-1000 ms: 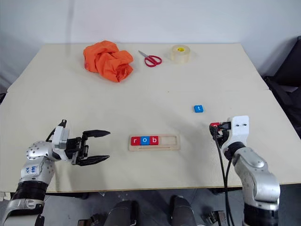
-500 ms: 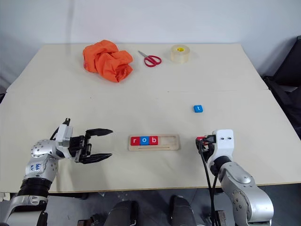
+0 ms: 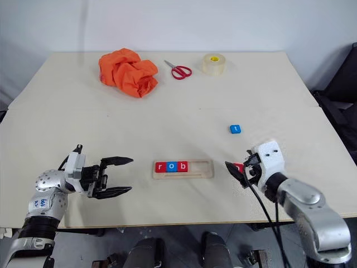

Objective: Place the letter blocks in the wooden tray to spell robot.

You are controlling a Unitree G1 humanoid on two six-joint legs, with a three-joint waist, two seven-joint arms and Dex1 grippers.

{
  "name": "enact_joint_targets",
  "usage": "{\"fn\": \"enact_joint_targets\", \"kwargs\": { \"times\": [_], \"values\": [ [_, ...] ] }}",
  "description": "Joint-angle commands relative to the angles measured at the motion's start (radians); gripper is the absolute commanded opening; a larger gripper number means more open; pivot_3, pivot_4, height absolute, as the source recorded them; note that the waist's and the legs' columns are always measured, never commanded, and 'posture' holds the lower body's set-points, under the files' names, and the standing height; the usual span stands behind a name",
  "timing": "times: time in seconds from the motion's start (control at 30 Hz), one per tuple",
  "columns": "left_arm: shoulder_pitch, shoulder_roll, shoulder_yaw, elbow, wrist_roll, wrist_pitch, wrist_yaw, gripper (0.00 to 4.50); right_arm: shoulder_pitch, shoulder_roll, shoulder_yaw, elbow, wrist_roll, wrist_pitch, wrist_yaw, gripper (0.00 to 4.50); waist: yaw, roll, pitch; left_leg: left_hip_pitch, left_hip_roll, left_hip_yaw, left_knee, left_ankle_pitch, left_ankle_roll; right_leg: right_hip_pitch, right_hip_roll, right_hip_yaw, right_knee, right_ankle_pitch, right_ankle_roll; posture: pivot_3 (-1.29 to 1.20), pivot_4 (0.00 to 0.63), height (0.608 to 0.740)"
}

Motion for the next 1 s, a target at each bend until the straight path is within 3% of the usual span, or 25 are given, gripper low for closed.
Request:
{"fn": "enact_joint_targets", "kwargs": {
  "times": [0.03, 0.17, 0.4, 0.53, 0.73, 1.0],
  "values": [
    [0.018, -0.018, -0.001, -0.045, -0.017, -0.011, -0.045, 4.50, -0.055, -0.136, 0.069, 0.106, -0.041, -0.152, 0.238, 4.46, 0.000, 0.000, 0.000, 0.000, 0.000, 0.000, 0.000, 0.000, 0.000, 0.000, 0.000, 0.000, -0.001, 0.000, 0.000, 0.00, 0.150, 0.740],
    [0.030, -0.029, -0.003, -0.058, -0.013, -0.024, -0.043, 4.50, -0.203, -0.263, 0.217, 0.365, -0.159, -0.348, 0.471, 4.46, 0.000, 0.000, 0.000, 0.000, 0.000, 0.001, 0.000, 0.000, 0.000, 0.000, 0.001, 0.000, -0.001, 0.000, 0.000, 0.00, 0.150, 0.740],
    [0.085, -0.032, 0.017, -0.109, -0.017, -0.040, -0.007, 4.50, -0.406, -0.236, 0.372, 0.699, -0.306, -0.501, 0.612, 4.46, -0.002, 0.000, 0.000, 0.000, 0.000, 0.002, 0.001, 0.000, 0.000, -0.001, 0.000, 0.000, -0.001, 0.000, 0.001, 0.00, 0.150, 0.740],
    [0.123, -0.034, 0.031, -0.139, -0.018, -0.041, 0.010, 4.50, -0.434, -0.209, 0.385, 0.747, -0.320, -0.522, 0.647, 3.57, -0.003, 0.000, 0.000, 0.000, 0.000, 0.003, 0.001, 0.000, -0.001, 0.000, 0.000, 0.000, -0.001, 0.001, 0.001, 0.00, 0.150, 0.740],
    [0.140, -0.037, 0.039, -0.156, -0.017, -0.042, 0.024, 4.50, -0.437, -0.195, 0.358, 0.706, -0.319, -0.498, 0.641, 1.49, -0.004, 0.000, 0.000, 0.001, 0.001, 0.003, 0.002, 0.000, -0.001, 0.000, 0.000, 0.000, -0.001, 0.002, 0.000, 0.00, 0.150, 0.740],
    [0.093, -0.031, 0.036, -0.110, -0.011, -0.046, 0.010, 4.50, -0.484, -0.191, 0.307, 0.521, -0.249, -0.360, 0.622, 1.45, -0.002, 0.000, 0.000, 0.000, 0.001, 0.003, 0.002, 0.001, -0.001, -0.001, 0.000, 0.000, 0.000, 0.003, -0.001, 0.00, 0.150, 0.740]
  ]
}}
